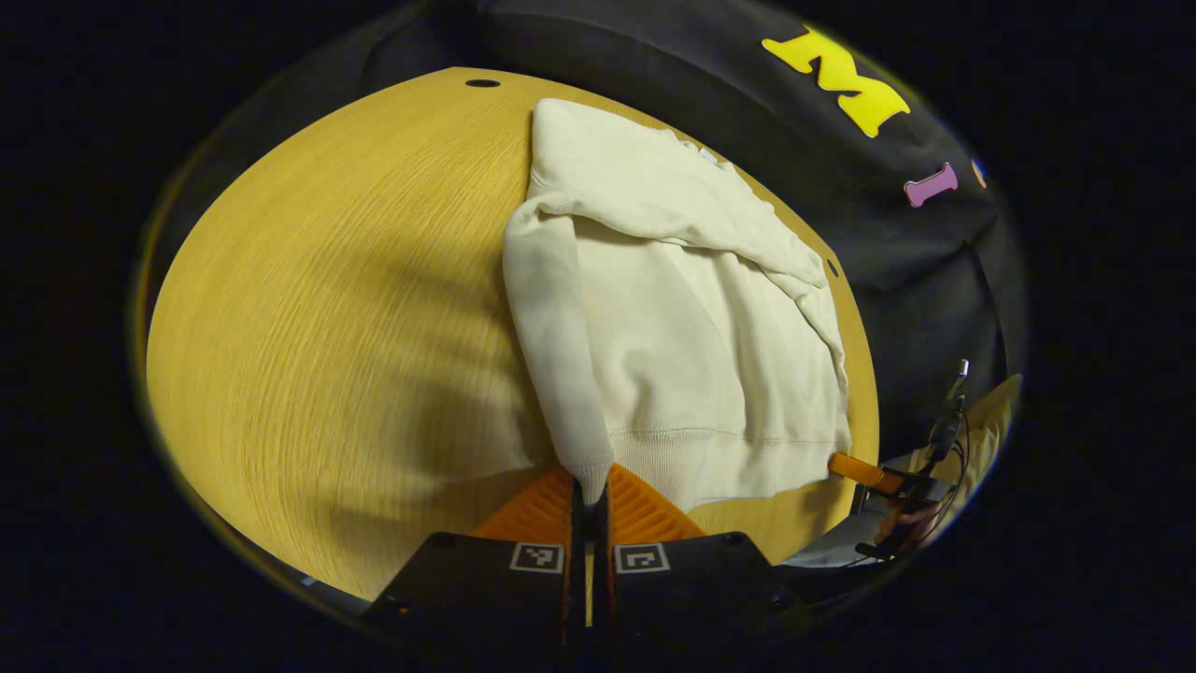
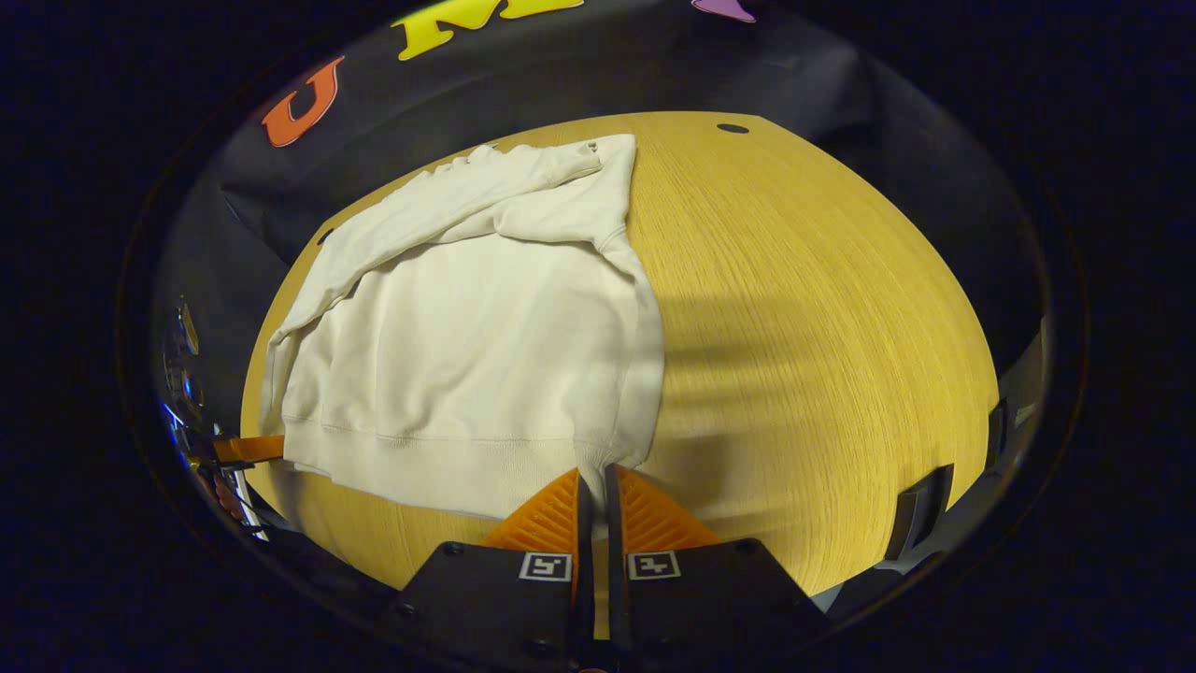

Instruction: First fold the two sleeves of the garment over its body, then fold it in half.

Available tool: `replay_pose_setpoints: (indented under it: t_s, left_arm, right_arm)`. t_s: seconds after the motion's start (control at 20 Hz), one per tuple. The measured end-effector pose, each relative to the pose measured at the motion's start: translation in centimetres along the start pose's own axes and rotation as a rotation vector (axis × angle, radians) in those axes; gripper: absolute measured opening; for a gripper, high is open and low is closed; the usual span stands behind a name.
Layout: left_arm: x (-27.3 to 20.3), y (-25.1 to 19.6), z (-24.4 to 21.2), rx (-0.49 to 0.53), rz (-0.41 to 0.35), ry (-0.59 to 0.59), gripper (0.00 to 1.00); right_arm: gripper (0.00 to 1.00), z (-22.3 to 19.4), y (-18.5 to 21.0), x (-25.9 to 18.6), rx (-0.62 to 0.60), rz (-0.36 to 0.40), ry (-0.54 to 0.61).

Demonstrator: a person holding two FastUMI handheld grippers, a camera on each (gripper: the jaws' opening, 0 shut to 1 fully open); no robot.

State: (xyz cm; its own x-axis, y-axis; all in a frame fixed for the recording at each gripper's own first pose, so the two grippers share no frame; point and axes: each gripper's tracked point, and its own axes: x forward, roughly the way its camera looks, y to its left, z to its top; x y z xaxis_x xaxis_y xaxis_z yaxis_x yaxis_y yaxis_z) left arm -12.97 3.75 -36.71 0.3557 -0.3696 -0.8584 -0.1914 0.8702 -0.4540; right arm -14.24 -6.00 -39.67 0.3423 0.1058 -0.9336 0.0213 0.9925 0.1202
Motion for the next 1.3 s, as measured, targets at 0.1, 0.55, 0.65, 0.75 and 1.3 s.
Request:
replay_pose_setpoints:
  t_s: [0.1,0.55,0.65,0.75,1.3]
  left_arm:
    - [-0.4,0.2,-0.3,-0.031,-0.008,0.014,0.04]
    - [-4.1,-1.0,-0.4,0.066,-0.038,0.011,0.04]
    - [-5.5,-1.9,-0.3,0.123,-0.046,-0.007,0.04]
    - [-7.1,-3.2,0.7,0.196,-0.053,-0.047,0.03]
    - [-13.2,-8.2,12.7,0.355,-0.044,-0.237,0.04]
  right_arm:
    - [0.01,-0.1,-0.1,0.1,0.031,0.009,0.006]
    - [0.0,2.1,0.2,-3.2,0.126,0.098,-0.016]
    - [0.01,3.4,0.6,-4.3,0.131,0.12,-0.044]
    - [0.0,5.0,1.1,-5.4,0.131,0.14,-0.082]
    - [0.0,19.6,4.4,-10.5,0.117,0.242,-0.317]
